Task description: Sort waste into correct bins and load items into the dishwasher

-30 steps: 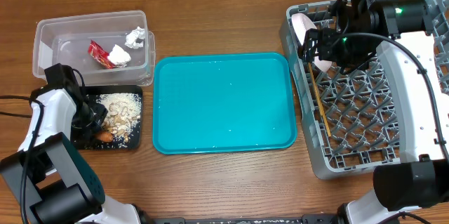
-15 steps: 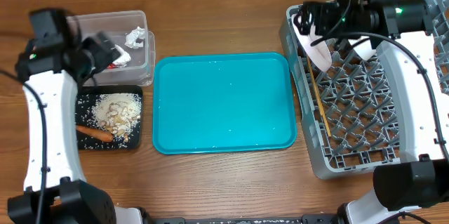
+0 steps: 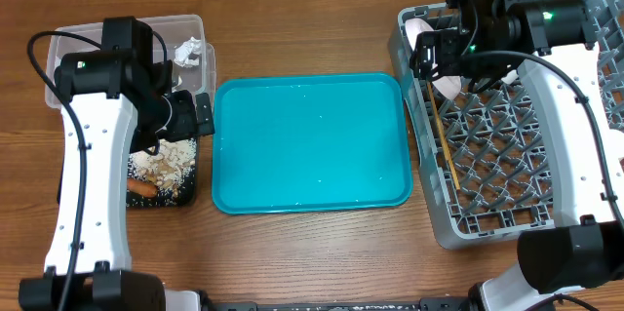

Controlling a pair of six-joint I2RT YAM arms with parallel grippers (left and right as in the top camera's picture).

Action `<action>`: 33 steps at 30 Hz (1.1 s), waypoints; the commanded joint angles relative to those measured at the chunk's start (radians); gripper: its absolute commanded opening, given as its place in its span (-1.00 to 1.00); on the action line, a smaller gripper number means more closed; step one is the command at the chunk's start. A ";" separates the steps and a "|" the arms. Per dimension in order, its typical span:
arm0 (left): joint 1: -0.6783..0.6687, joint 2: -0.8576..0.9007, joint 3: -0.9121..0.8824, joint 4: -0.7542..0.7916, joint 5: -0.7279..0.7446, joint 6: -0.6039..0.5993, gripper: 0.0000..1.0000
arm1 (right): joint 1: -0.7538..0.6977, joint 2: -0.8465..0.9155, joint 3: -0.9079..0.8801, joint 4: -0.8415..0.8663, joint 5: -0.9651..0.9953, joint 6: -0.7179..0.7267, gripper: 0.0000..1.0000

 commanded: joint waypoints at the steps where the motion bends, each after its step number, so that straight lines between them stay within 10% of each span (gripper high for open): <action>1: 0.004 -0.156 -0.053 0.043 -0.025 0.028 1.00 | -0.003 -0.097 -0.032 0.035 0.028 0.005 1.00; 14: 0.004 -0.871 -0.588 0.465 -0.099 -0.019 0.99 | -0.003 -0.727 -0.714 0.507 0.229 0.165 1.00; 33: 0.004 -0.904 -0.615 0.269 -0.100 -0.018 1.00 | -0.003 -0.713 -0.823 0.293 0.229 0.164 1.00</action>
